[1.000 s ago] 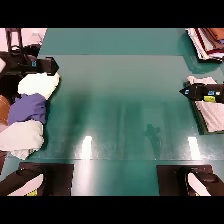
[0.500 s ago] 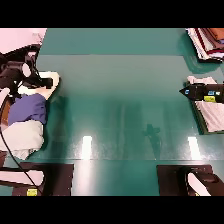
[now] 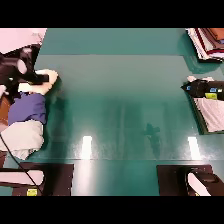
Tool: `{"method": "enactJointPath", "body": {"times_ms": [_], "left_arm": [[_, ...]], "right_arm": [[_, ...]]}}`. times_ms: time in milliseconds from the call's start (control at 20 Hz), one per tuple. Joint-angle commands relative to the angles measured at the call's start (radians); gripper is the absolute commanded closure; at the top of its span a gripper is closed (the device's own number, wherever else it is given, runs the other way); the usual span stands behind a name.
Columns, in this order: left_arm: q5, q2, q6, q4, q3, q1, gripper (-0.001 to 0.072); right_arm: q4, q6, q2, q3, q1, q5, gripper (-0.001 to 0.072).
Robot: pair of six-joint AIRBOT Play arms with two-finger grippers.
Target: Fold the shirts.
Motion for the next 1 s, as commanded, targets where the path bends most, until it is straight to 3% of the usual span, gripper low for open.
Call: {"method": "enactJointPath", "body": {"times_ms": [0, 300, 550, 700, 850, 900, 950], "left_arm": [[-0.024, 0.183, 0.007, -0.009, 0.118, -0.012, 0.0681], [-0.246, 0.475, 0.084, -0.028, 0.356, -0.218, 0.0682], [-0.470, 0.462, -0.005, -0.038, 0.349, -0.541, 0.0682], [-0.488, 0.396, -0.061, -0.047, 0.240, -0.737, 0.0681], [-0.407, 0.323, -0.075, -0.151, 0.080, -0.879, 0.0680], [-0.340, 0.302, -0.072, -0.210, 0.024, -0.903, 0.0657], [-0.279, 0.287, -0.072, -0.256, -0.015, -0.913, 0.0405]], "right_arm": [[-0.001, 0.002, 0.001, 0.099, 0.001, -0.019, 0.0695], [-0.010, -0.027, 0.001, 0.338, 0.001, -0.081, 0.0696], [-0.010, -0.052, 0.001, 0.430, 0.001, -0.077, 0.0695], [-0.010, -0.052, 0.002, 0.439, 0.001, -0.073, 0.0695], [-0.010, -0.052, 0.002, 0.438, 0.001, -0.036, 0.0695], [-0.010, -0.052, 0.002, 0.438, 0.001, -0.033, 0.0695], [-0.010, -0.052, 0.002, 0.438, 0.001, -0.032, 0.0695]]}}
